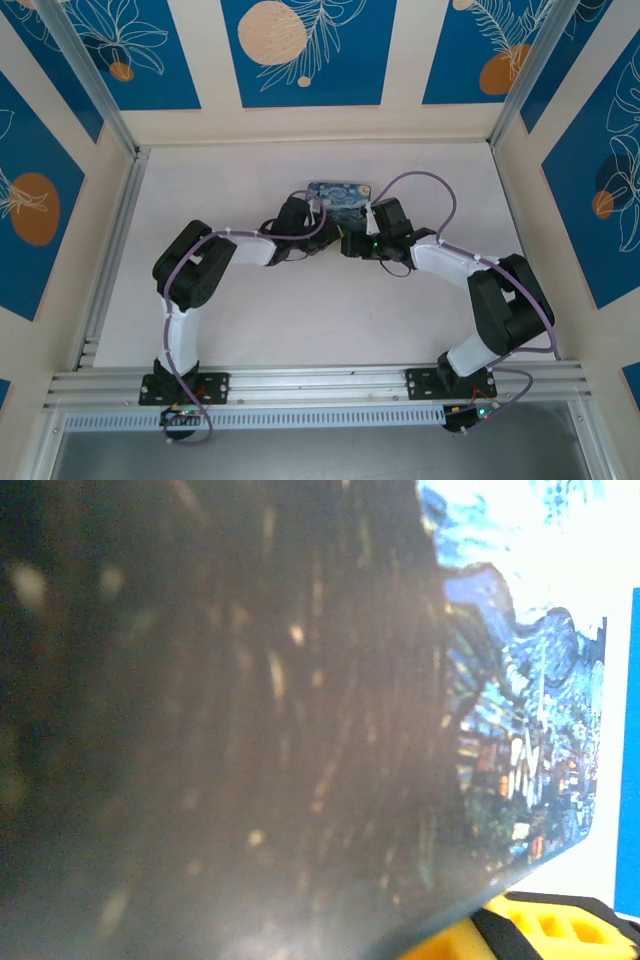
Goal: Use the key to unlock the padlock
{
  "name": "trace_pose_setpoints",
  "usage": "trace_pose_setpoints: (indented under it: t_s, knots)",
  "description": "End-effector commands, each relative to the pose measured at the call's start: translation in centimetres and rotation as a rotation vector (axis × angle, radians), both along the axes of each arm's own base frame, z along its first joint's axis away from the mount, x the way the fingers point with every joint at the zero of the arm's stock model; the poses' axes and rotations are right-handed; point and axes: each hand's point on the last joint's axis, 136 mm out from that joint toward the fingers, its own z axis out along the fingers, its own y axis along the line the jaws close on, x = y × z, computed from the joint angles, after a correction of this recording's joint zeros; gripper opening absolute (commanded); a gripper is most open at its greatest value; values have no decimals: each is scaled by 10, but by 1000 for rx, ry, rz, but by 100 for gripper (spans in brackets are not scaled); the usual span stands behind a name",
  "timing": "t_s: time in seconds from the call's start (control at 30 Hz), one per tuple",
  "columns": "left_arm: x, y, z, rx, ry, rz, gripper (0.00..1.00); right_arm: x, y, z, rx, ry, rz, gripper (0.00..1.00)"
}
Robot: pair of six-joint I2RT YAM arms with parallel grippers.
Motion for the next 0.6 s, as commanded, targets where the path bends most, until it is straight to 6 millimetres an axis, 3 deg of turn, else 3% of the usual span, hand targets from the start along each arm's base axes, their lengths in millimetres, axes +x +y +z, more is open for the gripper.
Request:
trace_pose_setpoints:
  t_s: [0.0, 0.23, 0.57]
  knots:
    - [-20, -3, 2, -45, 170, -51, 0, 6, -9, -1, -103, -88, 41, 55]
    - [-24, -7, 17, -68, 225, -89, 0, 12, 3, -3, -148, -124, 110, 51]
    - [-29, -8, 17, -65, 290, -106, 0, 23, 7, -10, -319, -179, 143, 43]
